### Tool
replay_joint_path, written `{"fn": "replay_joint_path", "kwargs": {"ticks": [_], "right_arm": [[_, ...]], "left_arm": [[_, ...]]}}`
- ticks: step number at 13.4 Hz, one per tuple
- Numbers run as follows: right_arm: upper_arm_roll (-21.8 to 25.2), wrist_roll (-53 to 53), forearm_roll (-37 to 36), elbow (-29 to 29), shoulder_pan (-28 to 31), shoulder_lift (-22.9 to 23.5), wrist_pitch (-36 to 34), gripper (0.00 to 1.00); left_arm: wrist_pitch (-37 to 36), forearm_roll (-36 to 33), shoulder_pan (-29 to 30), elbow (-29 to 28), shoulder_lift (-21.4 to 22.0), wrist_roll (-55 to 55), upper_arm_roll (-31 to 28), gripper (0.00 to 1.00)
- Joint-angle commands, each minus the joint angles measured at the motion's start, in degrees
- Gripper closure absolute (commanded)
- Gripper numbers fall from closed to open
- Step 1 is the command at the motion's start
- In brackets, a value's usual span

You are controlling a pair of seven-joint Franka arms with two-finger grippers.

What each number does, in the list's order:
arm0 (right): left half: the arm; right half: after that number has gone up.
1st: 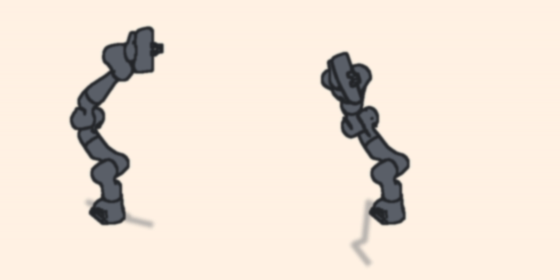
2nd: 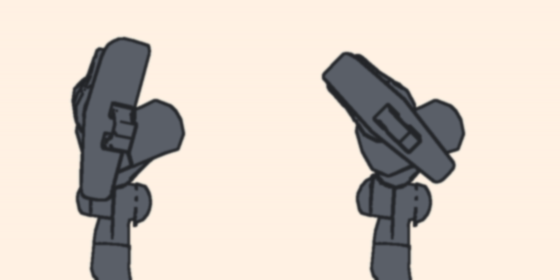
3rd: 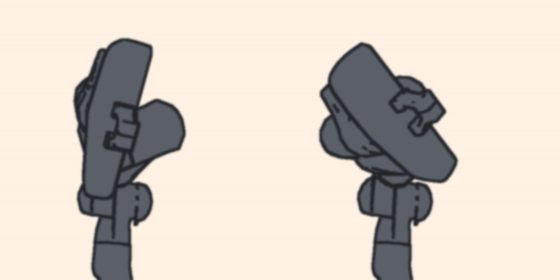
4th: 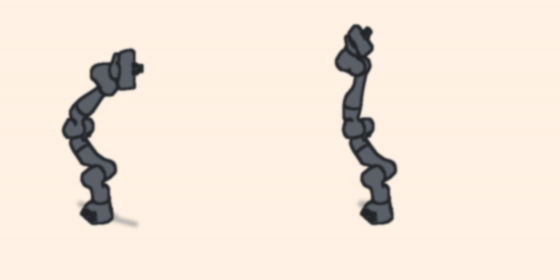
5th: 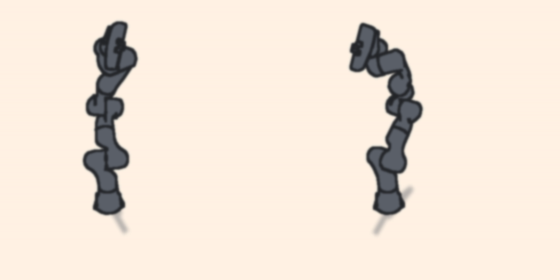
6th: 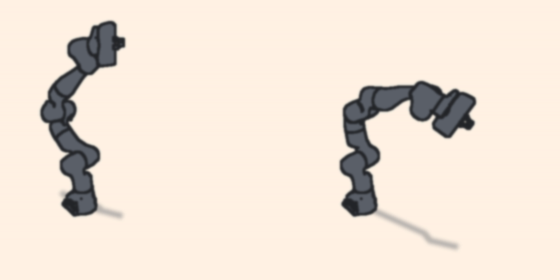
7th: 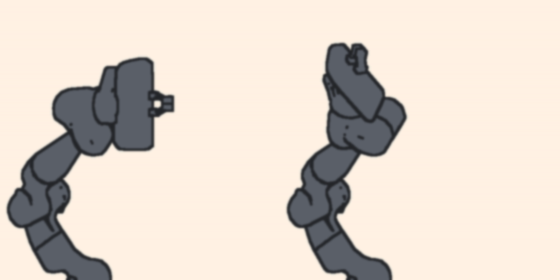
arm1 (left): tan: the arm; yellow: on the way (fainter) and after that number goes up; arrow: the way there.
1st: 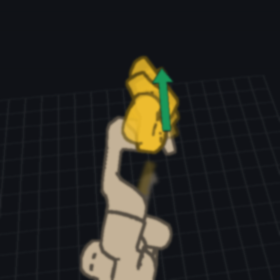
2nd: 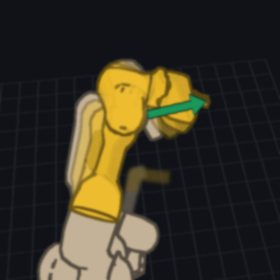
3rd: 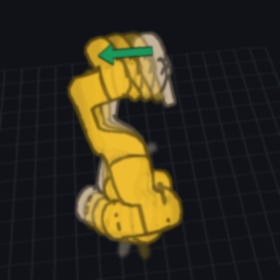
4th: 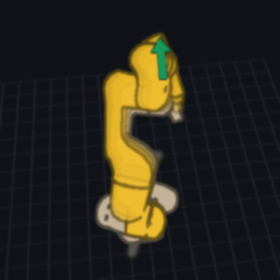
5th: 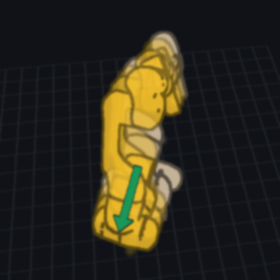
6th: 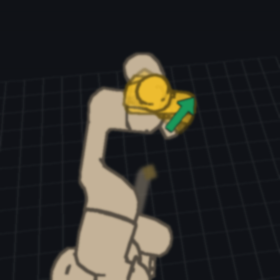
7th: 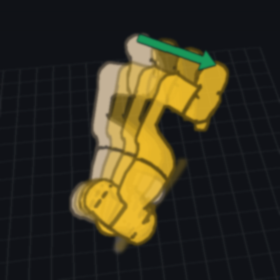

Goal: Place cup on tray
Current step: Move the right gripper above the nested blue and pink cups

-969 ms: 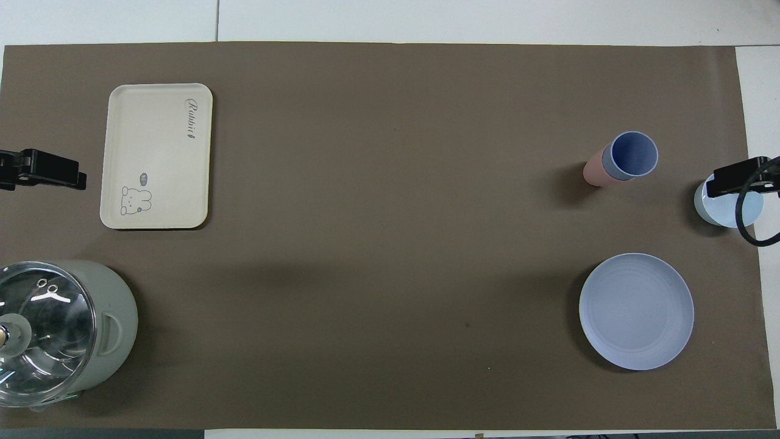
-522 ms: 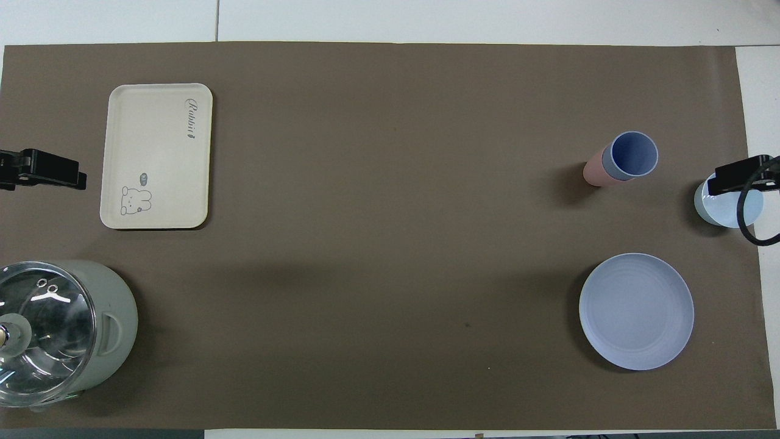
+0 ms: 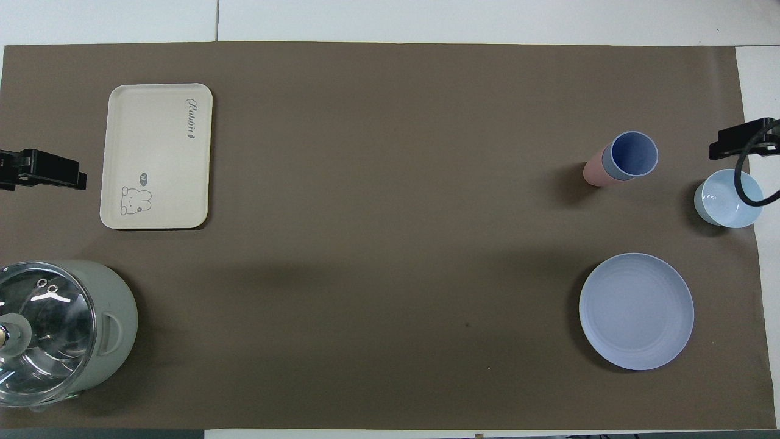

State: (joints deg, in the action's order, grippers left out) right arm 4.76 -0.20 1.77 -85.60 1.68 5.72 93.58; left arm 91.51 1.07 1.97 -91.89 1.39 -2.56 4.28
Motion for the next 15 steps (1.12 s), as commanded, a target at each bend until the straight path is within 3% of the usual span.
{"fn": "replay_joint_path", "kwargs": {"ticks": [1, 4, 7, 9, 15], "right_arm": [[-0.9, 1.3, 2.8, 19.5, 3.0, 16.1, -5.2, 0.00], [-1.2, 3.9, 3.4, 25.4, 3.9, 22.8, -4.5, 0.00], [-2.8, 3.9, 6.8, 32.7, 8.4, 32.1, -5.0, 0.00], [-4.7, 4.0, 9.8, 34.0, 11.2, 36.5, -3.7, 0.00], [-4.5, 15.4, 14.9, 32.7, 12.4, 39.8, -3.2, 0.00]], "left_arm": [[0.3, 0.6, 0.1, -1.9, 1.7, 0.4, -0.2, 0.00], [0.3, 0.6, 0.0, -1.9, 1.7, 0.4, -0.2, 0.00], [0.3, 0.6, 0.1, -1.9, 1.7, 0.4, -0.2, 0.00], [0.3, 0.6, 0.1, -1.9, 1.7, 0.4, -0.2, 0.00], [0.3, 0.6, 0.1, -1.9, 1.7, 0.4, -0.2, 0.00]]}}
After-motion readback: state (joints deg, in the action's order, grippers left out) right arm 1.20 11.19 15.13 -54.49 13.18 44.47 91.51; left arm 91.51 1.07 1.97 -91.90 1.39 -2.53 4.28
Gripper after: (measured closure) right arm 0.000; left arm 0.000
